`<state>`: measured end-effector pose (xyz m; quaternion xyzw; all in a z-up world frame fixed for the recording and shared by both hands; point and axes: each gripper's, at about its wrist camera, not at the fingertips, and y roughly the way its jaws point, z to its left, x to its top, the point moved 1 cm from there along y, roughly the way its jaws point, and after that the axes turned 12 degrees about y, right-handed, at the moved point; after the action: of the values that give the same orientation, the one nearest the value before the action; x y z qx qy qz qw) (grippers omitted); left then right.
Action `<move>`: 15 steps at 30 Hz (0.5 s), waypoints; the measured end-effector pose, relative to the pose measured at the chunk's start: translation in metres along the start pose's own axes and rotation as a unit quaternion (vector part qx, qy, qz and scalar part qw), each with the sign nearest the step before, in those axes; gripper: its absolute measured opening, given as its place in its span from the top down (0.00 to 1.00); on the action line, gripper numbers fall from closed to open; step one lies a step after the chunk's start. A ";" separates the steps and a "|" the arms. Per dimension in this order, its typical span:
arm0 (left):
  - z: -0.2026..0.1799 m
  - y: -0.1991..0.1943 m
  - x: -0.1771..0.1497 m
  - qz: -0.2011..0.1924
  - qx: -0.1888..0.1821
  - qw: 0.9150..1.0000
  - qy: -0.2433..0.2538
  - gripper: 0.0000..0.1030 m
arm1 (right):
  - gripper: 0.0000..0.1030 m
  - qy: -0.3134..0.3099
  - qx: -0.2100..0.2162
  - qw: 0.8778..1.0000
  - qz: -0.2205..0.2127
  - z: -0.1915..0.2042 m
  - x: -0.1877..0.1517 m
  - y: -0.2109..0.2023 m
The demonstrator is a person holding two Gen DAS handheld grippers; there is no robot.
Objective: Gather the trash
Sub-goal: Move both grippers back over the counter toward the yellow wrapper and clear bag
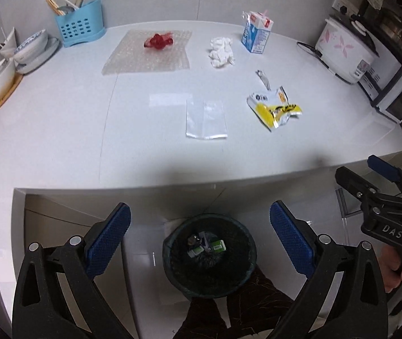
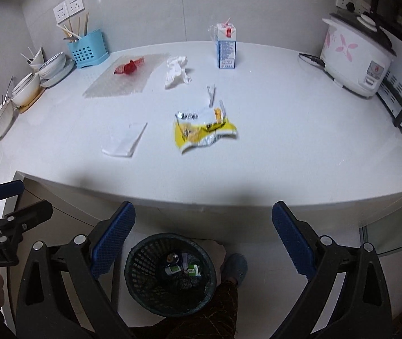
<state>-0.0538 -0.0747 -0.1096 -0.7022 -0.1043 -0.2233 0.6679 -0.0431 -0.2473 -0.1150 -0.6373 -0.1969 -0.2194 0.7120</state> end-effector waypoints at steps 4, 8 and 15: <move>0.007 -0.001 0.023 -0.003 0.004 1.000 -0.007 0.06 | 0.09 -0.015 -0.010 1.000 -0.003 0.007 0.027 0.002; 0.013 0.009 0.046 0.003 0.003 1.000 -0.012 0.06 | 0.09 -0.007 -0.023 0.999 0.029 0.008 0.050 0.024; 0.017 0.047 0.076 0.030 -0.007 0.999 -0.017 0.06 | 0.09 0.002 -0.017 0.998 0.067 0.009 0.085 0.068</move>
<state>0.0368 -0.0732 -0.1170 -0.7130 -0.0931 -0.1925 0.6678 0.0653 -0.2369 -0.1221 -0.6609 -0.1489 -0.1758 0.7142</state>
